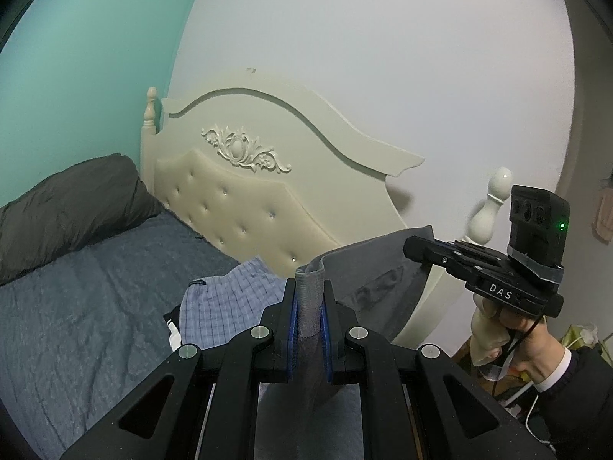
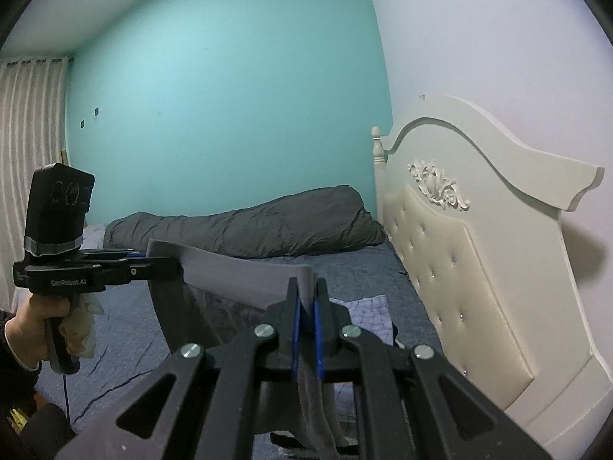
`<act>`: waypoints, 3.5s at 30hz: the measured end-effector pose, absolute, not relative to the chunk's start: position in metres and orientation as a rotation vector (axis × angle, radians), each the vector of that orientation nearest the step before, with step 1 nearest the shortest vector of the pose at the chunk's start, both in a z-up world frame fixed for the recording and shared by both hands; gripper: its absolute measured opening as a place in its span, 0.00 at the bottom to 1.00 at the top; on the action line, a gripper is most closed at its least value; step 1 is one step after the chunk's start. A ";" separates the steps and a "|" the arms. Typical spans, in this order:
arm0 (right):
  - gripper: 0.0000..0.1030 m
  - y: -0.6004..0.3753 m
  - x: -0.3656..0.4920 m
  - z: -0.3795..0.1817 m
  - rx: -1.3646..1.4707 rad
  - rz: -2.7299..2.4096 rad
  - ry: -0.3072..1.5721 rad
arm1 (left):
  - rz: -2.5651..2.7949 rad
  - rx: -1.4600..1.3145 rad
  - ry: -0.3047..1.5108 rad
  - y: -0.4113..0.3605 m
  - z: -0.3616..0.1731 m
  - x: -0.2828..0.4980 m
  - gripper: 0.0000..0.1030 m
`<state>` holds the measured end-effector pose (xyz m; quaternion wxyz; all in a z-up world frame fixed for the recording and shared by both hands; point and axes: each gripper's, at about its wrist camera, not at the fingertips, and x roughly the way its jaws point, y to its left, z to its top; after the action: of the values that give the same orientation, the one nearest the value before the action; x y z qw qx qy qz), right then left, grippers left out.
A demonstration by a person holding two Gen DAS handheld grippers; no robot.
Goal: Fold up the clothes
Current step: 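Carry the held grey garment with both tools toward the clothes stack by the headboard, then lower the grey garment onto the clothes stack and open both tools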
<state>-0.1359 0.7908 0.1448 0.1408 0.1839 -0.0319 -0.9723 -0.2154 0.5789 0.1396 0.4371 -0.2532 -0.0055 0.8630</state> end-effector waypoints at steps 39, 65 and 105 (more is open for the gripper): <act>0.05 0.809 -0.376 0.020 1.049 -2.772 -0.005 | 2.174 -1.037 -0.073 0.631 0.012 -0.445 0.11; 0.25 0.857 -0.336 0.010 0.950 -2.796 -0.311 | 2.245 -1.033 -0.104 0.592 -0.016 -0.432 0.35; 0.01 0.865 -0.244 -0.034 1.100 -2.673 -0.517 | 2.135 -1.124 0.043 0.582 -0.057 -0.365 0.35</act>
<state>-0.2440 0.8647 -0.0342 0.1025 0.3725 -0.1752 -0.9056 -0.3646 0.5819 -0.0566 0.3564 -0.4353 0.0165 0.8266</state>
